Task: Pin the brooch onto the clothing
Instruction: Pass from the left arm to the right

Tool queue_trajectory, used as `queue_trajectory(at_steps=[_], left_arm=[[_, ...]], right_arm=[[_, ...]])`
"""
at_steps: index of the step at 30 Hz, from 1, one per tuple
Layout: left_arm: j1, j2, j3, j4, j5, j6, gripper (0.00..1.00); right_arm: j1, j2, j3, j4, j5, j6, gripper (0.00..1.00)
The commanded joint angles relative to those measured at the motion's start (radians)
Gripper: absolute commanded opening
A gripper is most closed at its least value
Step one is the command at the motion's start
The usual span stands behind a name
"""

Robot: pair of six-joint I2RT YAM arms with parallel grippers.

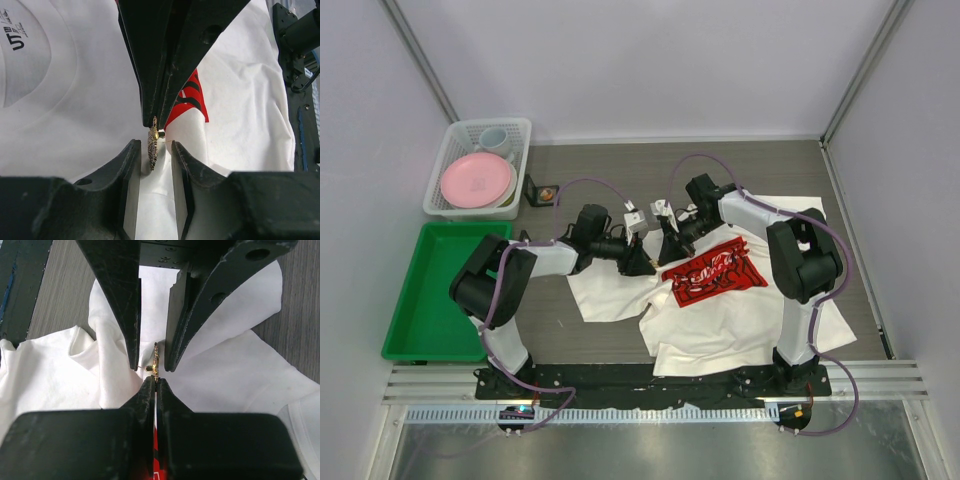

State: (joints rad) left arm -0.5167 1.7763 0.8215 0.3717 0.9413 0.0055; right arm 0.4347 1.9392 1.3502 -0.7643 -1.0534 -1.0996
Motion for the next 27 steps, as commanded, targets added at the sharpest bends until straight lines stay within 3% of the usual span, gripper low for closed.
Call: queue_trajectory(at_steps=[1,10,18,27], left_arm=[[0.004,-0.015,0.015,0.062,0.016,0.001,0.34],[0.003,-0.011,0.007,0.092,-0.013,-0.052,0.37],[0.003,-0.012,-0.008,0.095,-0.024,-0.053,0.25],[0.004,-0.017,-0.021,0.085,-0.016,-0.029,0.24]], right_arm=[[0.001,0.004,0.036,0.016,-0.03,0.024,0.01],[0.002,0.006,0.036,0.025,-0.03,0.041,0.01],[0.001,0.001,0.035,0.028,-0.034,0.041,0.01],[0.001,0.0,0.033,0.028,-0.042,0.04,0.01]])
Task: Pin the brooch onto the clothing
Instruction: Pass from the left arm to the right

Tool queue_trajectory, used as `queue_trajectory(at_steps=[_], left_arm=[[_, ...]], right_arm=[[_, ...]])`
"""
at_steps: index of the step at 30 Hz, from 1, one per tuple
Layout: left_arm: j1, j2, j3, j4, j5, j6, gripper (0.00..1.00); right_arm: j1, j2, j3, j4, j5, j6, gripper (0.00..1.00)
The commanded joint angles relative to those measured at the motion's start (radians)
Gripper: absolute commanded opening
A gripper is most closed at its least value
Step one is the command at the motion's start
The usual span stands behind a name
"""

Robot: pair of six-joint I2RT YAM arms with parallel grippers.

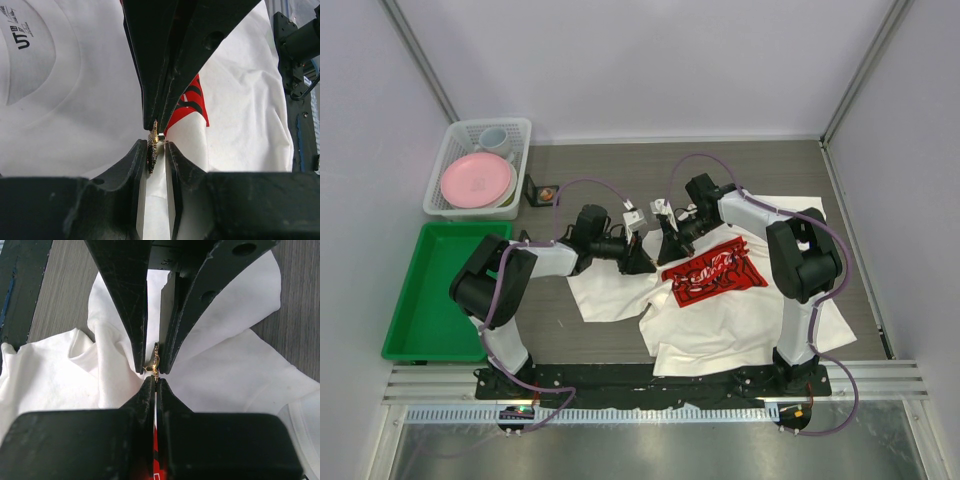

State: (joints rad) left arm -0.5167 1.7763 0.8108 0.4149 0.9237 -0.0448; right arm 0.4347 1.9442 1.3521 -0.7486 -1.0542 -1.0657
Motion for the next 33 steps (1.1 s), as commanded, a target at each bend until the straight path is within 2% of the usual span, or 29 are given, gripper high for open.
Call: queue_trajectory(at_steps=[1,12,22,33], left_arm=[[0.004,-0.018,-0.01,0.042,0.0,0.022,0.23],[0.004,0.0,0.004,0.045,-0.013,0.011,0.14],[0.009,-0.005,-0.004,0.062,-0.054,-0.033,0.16],[0.021,-0.009,-0.013,0.056,-0.065,-0.075,0.2]], right_arm=[[0.001,-0.007,0.032,0.012,-0.043,0.006,0.01],[0.002,-0.024,0.013,0.014,-0.056,-0.01,0.01],[0.002,-0.024,0.005,0.025,-0.044,-0.001,0.01],[-0.001,-0.041,-0.033,0.144,-0.017,0.125,0.01]])
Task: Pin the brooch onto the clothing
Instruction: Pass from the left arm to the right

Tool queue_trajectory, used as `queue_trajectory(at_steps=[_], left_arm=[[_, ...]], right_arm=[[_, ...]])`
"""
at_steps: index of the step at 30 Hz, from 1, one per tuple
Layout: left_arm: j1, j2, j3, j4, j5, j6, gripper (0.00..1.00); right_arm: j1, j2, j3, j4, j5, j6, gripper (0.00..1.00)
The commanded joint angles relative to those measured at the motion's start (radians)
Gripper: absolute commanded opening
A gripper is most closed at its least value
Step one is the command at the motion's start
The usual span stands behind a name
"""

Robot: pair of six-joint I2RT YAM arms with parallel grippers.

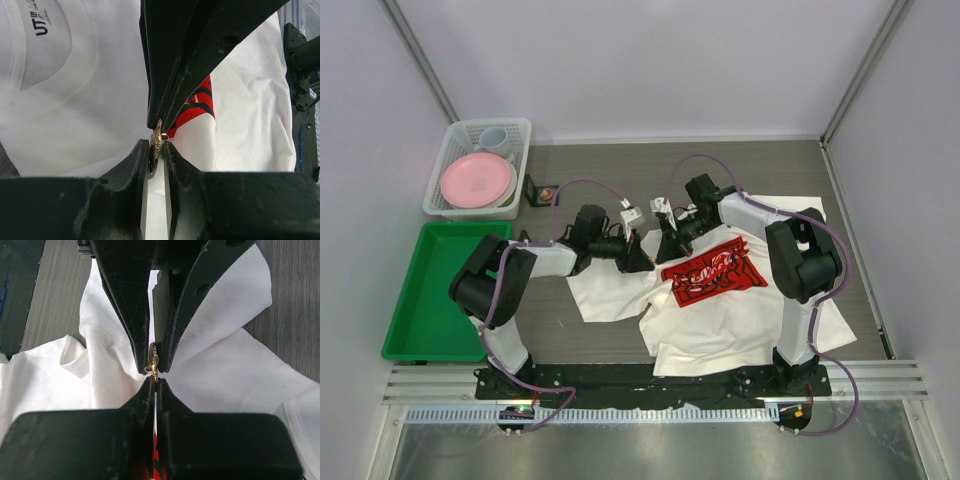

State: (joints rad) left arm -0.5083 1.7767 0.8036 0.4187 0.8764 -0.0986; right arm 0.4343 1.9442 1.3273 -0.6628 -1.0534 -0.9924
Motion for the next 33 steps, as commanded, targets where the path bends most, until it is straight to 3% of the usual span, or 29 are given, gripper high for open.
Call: queue_trajectory(at_steps=[1,13,26,33], left_arm=[[0.013,-0.01,-0.007,0.051,-0.016,-0.023,0.21],[0.024,-0.011,-0.014,0.054,-0.004,-0.033,0.25],[0.024,-0.017,-0.034,0.11,0.026,-0.035,0.45],[0.021,-0.007,-0.032,0.144,-0.014,-0.069,0.46]], right_arm=[[0.0,-0.039,-0.01,0.063,-0.017,0.055,0.01],[-0.003,-0.041,-0.011,0.074,-0.028,0.06,0.01],[-0.002,-0.034,-0.008,0.084,-0.031,0.08,0.01],[0.0,-0.037,-0.016,0.092,-0.034,0.093,0.01]])
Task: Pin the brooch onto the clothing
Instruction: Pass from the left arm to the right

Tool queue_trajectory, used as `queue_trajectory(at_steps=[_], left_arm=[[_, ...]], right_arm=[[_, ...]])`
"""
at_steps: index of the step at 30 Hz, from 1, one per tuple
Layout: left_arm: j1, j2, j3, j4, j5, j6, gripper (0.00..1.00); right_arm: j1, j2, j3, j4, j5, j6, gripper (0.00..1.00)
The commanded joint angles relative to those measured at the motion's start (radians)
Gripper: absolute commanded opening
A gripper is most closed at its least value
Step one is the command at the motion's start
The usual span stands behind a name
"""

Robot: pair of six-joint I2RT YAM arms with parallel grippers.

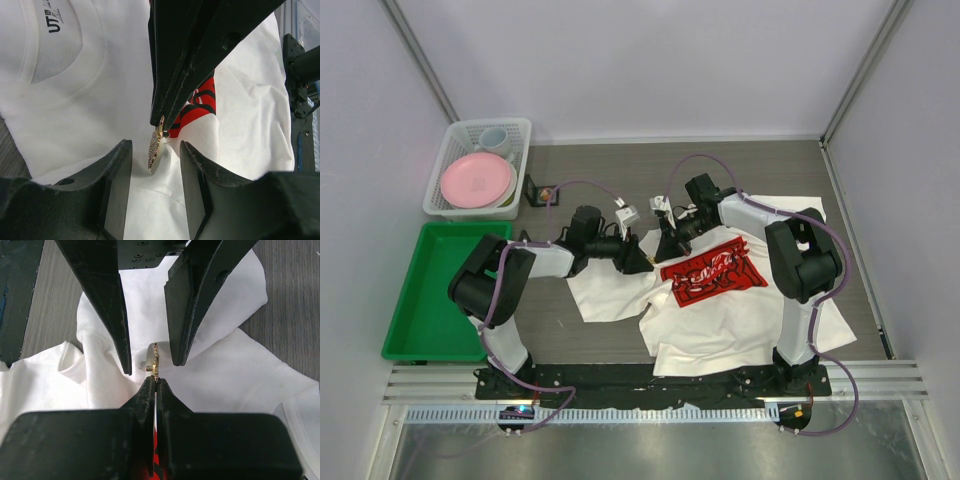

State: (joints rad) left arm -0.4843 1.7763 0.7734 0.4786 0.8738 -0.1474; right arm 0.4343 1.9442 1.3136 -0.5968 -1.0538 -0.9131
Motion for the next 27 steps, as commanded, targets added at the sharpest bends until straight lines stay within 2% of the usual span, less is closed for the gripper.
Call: queue_trajectory(at_steps=[1,5,8,9,12,14,18,27], left_arm=[[-0.002,-0.006,-0.002,0.087,-0.018,-0.026,0.46],[-0.004,-0.002,0.0,0.098,-0.036,-0.037,0.43],[-0.004,-0.002,-0.002,0.094,-0.045,-0.032,0.36],[-0.005,-0.002,-0.005,0.089,-0.047,-0.026,0.31],[-0.004,-0.008,-0.01,0.08,-0.042,-0.011,0.27],[-0.004,-0.008,-0.013,0.075,-0.033,-0.004,0.27],[-0.004,-0.006,-0.017,0.075,-0.015,0.005,0.33],[-0.002,-0.003,-0.017,0.072,-0.019,0.034,0.33]], right_arm=[[0.001,-0.037,-0.004,0.028,-0.032,0.014,0.01],[0.003,-0.039,-0.007,0.034,-0.034,0.025,0.01],[0.001,-0.039,-0.007,0.035,-0.034,0.026,0.01],[0.004,-0.041,-0.007,0.035,-0.032,0.026,0.01],[0.001,-0.044,-0.01,0.035,-0.034,0.028,0.01],[0.0,-0.042,-0.01,0.035,-0.035,0.026,0.01],[0.0,-0.044,-0.005,0.035,-0.044,0.031,0.01],[0.001,-0.045,-0.007,0.035,-0.06,0.036,0.01]])
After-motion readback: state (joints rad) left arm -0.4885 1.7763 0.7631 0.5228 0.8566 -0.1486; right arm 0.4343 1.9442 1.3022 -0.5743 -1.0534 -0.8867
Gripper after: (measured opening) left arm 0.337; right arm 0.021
